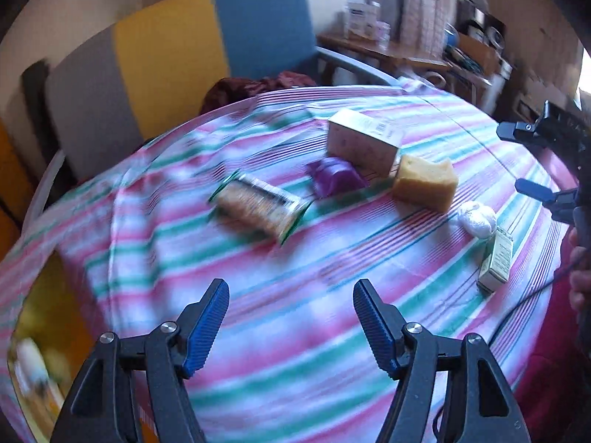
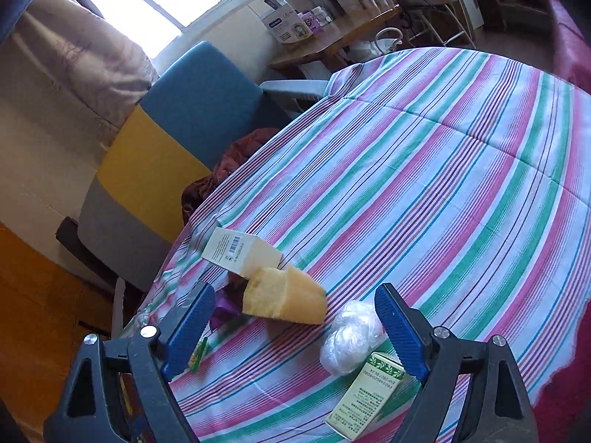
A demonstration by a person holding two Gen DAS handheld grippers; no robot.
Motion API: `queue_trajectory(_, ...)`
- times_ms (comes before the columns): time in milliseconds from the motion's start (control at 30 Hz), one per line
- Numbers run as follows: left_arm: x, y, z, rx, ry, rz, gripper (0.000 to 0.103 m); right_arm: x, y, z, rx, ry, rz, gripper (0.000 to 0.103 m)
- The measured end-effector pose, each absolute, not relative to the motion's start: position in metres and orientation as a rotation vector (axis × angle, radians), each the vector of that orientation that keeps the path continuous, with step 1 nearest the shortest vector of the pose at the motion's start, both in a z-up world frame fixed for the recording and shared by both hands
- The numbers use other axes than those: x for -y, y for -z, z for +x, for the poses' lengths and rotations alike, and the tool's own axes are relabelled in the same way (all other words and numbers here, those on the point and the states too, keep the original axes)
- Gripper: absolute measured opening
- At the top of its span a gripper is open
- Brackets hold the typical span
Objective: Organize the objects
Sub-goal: 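Move the left gripper to the items and grasp a purple snack packet, then hold the purple packet in the left gripper while the right gripper grasps the white medicine box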
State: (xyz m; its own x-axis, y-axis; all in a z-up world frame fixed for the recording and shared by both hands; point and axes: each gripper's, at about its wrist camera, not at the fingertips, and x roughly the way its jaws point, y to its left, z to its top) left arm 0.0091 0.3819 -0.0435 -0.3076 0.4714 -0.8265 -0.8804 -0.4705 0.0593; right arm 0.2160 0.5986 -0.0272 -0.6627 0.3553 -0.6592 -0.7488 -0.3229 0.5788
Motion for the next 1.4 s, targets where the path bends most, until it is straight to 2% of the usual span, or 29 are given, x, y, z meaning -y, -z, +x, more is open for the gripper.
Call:
queue_trajectory(467,-0.499,0.082,-0.020,-0.939,-1.646,-0.817,0.071,-0.600,0.033,0.211,-1.316,-2.086,-0.574,0.090)
queue_trajectory(833,-0.551,0.101,-0.028,-1.046,-1.478,-0.747,0.070,-0.604,0.044,0.203,-1.407,-2.097,-0.614,0.091)
queue_trajectory(900,-0.556,0.107,-0.026,-1.062,-1.466,-0.754,0.052,-0.604,0.044,0.203,-1.408,-2.097,-0.617,0.091)
queue_trajectory(933,-0.556,0.110,-0.026,-1.058,-1.460,-0.772,0.039,-0.604,0.045,0.203,-1.407,-2.095,-0.617,0.091)
queue_trajectory(1067,-0.542,0.103,-0.020,-0.937,-1.495,-0.807,0.033,-0.606,0.045,0.205,-1.409,-2.084,-0.617,0.091)
queue_trajectory(1233,-0.501,0.088,0.004,-0.790,-1.584,-0.840,0.033,-0.605,0.044,0.204,-1.385,-2.085,-0.632,0.091)
queue_trajectory(1400,-0.445,0.077,0.039,-0.736,-1.682,-0.838,0.033,-0.604,0.045,0.201,-1.358,-2.084,-0.658,0.091)
